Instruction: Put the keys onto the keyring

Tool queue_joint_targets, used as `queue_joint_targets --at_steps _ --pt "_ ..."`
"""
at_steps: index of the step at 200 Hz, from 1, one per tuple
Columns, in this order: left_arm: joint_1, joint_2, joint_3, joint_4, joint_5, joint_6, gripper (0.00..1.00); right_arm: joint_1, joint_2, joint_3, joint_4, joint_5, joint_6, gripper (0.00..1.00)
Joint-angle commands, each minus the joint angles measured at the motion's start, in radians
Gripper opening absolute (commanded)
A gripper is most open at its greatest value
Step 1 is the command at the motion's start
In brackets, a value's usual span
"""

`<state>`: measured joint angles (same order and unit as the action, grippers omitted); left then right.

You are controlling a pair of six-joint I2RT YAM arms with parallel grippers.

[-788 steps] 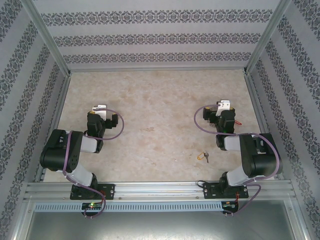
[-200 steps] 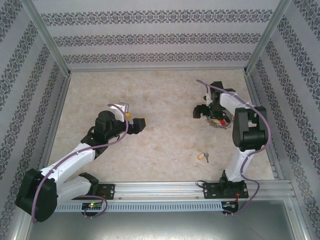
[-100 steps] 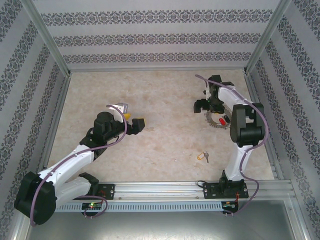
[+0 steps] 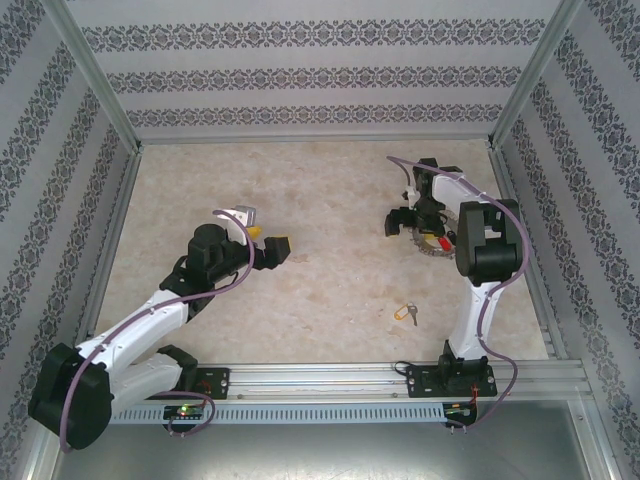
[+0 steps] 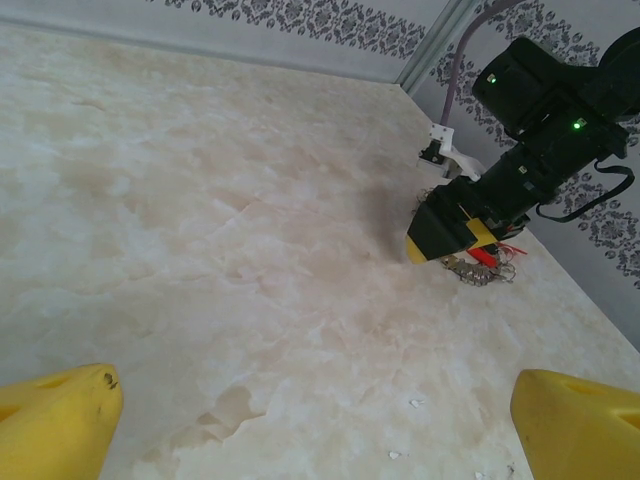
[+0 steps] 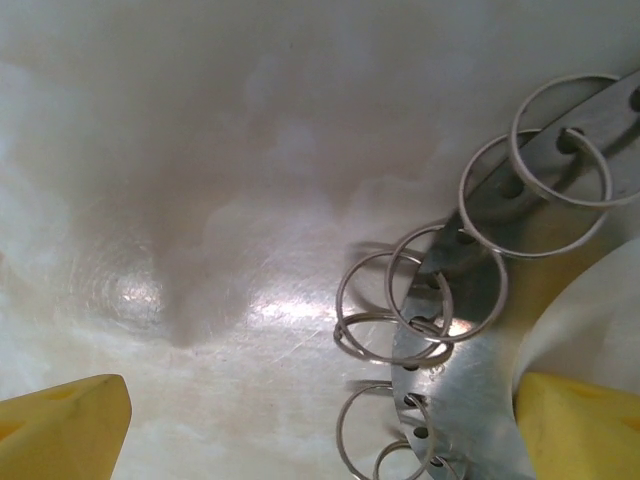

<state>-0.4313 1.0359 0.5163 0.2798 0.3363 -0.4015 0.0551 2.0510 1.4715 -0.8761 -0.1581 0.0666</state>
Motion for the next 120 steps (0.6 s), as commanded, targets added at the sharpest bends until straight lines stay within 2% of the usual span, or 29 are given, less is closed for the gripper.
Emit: queue_joint_targets --at_steps 1,35,81,120 --pt "-0.009 0.009 -0.014 0.064 0.018 -0.013 1.0 0.012 0.022 0.016 -0.06 -0.029 -0.032 0.98" --pt "-0.009 0.027 -0.026 0.105 0.035 -0.037 1.0 0.04 0.021 0.012 -0.079 -0.051 -0.043 0.98" --pt "-0.01 0.032 -0.033 0.121 0.039 -0.05 1.0 0.109 -0.007 -0.004 -0.097 0.021 -0.052 0.98" --pt "-0.01 0.054 -0.043 0.165 0.068 -0.077 1.0 0.119 -0.013 -0.005 -0.092 -0.032 -0.043 0.98"
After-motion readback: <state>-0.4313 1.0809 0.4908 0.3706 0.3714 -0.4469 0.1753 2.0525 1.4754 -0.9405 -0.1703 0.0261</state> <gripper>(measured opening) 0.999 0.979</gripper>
